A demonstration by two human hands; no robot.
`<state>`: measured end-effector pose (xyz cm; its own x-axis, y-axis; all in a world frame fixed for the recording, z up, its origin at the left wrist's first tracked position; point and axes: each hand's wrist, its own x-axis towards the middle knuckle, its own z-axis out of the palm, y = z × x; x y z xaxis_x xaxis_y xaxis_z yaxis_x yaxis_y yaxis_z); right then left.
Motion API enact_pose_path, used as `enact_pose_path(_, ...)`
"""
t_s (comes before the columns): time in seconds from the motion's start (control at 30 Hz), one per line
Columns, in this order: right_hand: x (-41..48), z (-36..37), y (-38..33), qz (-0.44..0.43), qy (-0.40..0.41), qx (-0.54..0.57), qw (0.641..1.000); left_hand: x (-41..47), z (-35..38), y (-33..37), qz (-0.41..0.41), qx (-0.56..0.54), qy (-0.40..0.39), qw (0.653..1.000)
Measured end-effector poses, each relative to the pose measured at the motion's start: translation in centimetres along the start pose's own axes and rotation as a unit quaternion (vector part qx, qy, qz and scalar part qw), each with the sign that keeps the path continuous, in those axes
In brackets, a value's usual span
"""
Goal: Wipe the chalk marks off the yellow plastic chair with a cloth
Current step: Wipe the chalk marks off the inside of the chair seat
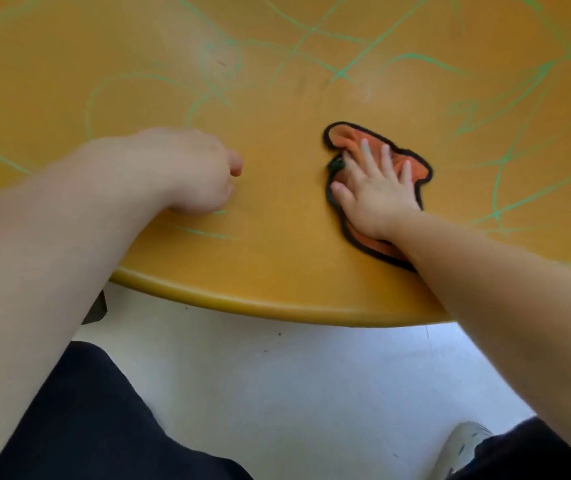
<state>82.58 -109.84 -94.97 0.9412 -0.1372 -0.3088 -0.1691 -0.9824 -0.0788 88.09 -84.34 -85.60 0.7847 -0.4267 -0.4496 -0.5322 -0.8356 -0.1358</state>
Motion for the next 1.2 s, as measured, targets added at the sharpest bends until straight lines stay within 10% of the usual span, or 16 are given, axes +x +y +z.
enact_pose_path(0.23, -11.0, 1.0, -7.1, -0.254, -0.071, 0.051, 0.963, 0.2, -0.2, -0.9, -0.007, -0.017, 0.004, 1.000)
enact_pose_path(0.5, 0.2, -0.6, 3.2, 0.093, 0.004, -0.013, 0.996, -1.0, 0.7, -2.3, -0.013, -0.010, -0.019, 1.000)
enact_pose_path(0.8, -9.7, 1.1, -6.7, -0.161, -0.065, 0.041, 0.984, -0.6, 0.4, -2.6, -0.005, -0.030, -0.002, 1.000)
enact_pose_path(1.07, 3.5, -2.0, 3.5, 0.164, 0.023, -0.003, 0.986, -1.1, 1.3, -3.8, 0.000, 0.018, 0.000, 1.000)
enact_pose_path(1.2, 2.3, 0.6, -5.5, 0.034, 0.029, 0.014, 0.999, -0.9, 1.3, -3.8, -0.002, 0.021, 0.001, 1.000)
